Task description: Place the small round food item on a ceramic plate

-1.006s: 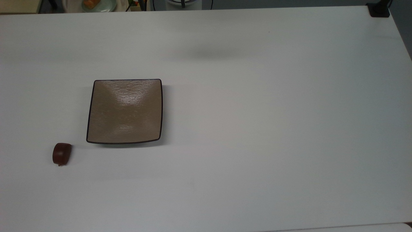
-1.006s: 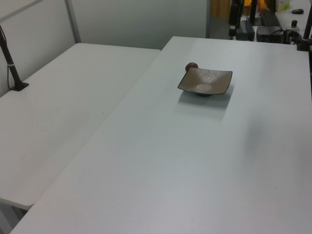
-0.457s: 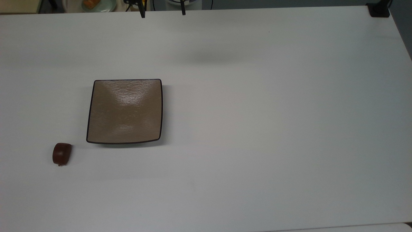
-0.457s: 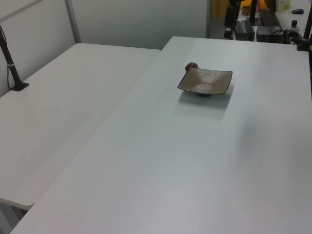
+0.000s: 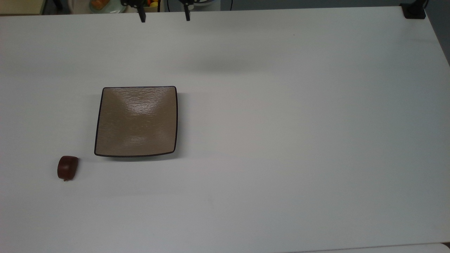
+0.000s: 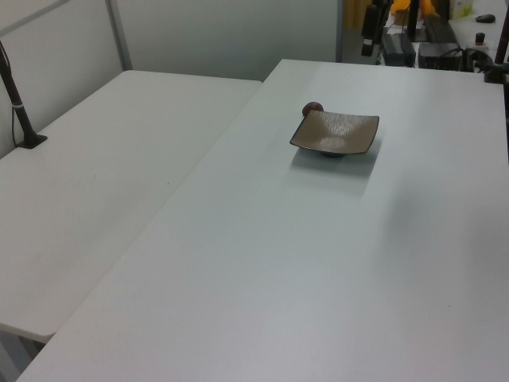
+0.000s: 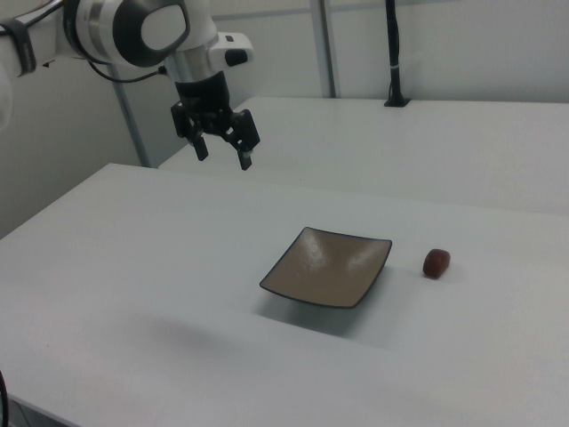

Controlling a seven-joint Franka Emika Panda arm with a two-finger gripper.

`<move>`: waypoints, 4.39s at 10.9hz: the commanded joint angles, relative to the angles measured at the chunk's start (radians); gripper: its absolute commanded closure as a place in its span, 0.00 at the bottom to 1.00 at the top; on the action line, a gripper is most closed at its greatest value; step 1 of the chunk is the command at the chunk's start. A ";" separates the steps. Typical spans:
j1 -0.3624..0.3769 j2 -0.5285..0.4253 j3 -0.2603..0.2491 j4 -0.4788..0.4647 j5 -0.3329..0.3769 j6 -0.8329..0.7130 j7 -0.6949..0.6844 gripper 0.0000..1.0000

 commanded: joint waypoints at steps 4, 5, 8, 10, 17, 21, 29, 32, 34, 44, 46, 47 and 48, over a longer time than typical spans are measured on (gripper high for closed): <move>-0.045 0.013 -0.008 -0.004 0.010 0.011 -0.014 0.00; -0.059 0.014 -0.008 -0.001 0.010 0.012 -0.016 0.00; -0.062 0.060 -0.008 0.016 0.006 0.014 -0.021 0.00; -0.082 0.104 -0.011 0.062 0.004 0.018 -0.022 0.00; -0.205 0.265 -0.011 0.096 0.006 0.351 -0.018 0.00; -0.260 0.411 -0.011 0.198 0.003 0.469 -0.011 0.00; -0.309 0.658 -0.012 0.240 -0.010 0.851 -0.085 0.00; -0.314 0.719 -0.012 0.240 -0.010 0.925 -0.120 0.00; -0.314 0.743 -0.011 0.240 -0.010 0.958 -0.126 0.00; -0.311 0.815 0.000 0.237 -0.008 1.066 -0.137 0.79; -0.312 0.812 0.000 0.238 -0.008 1.066 -0.136 0.81; -0.314 0.804 0.000 0.238 -0.007 1.066 -0.133 0.81; -0.318 0.787 0.000 0.235 -0.005 1.066 -0.130 0.81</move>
